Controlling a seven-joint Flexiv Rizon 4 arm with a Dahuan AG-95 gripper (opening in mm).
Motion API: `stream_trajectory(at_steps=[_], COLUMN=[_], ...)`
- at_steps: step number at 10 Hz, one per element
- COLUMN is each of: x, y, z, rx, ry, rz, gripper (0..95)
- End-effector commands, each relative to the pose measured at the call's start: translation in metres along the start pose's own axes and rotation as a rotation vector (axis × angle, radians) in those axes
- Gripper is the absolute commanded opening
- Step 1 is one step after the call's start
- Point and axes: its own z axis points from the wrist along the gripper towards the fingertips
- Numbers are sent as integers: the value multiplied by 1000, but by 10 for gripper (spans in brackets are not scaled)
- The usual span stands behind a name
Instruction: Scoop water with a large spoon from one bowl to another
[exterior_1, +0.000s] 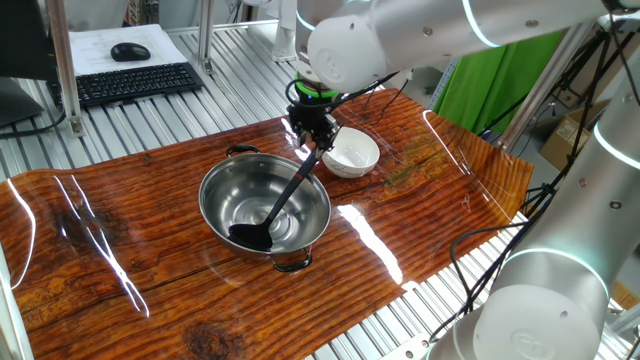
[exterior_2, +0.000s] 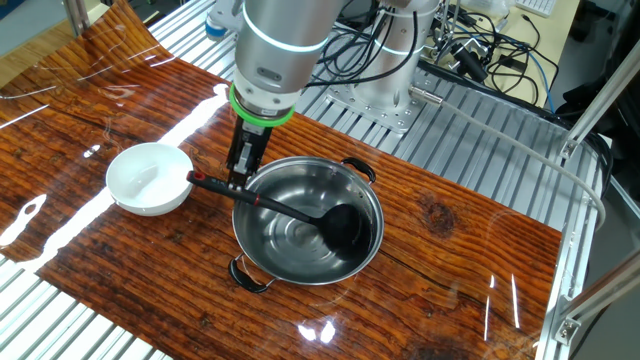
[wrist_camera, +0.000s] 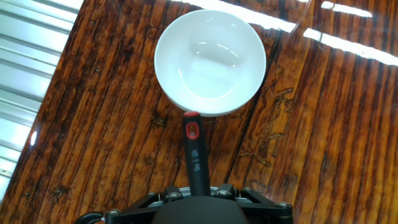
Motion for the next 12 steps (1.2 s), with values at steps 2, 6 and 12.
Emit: stream_trajectory(at_steps=[2, 6, 12], x=[4, 6, 1], y=[-5, -6, -6], z=[6, 16, 30], rx=[-4, -14, -36], ry=[-10, -17, -26], rz=[-3, -9, -32], gripper=[380, 380, 380])
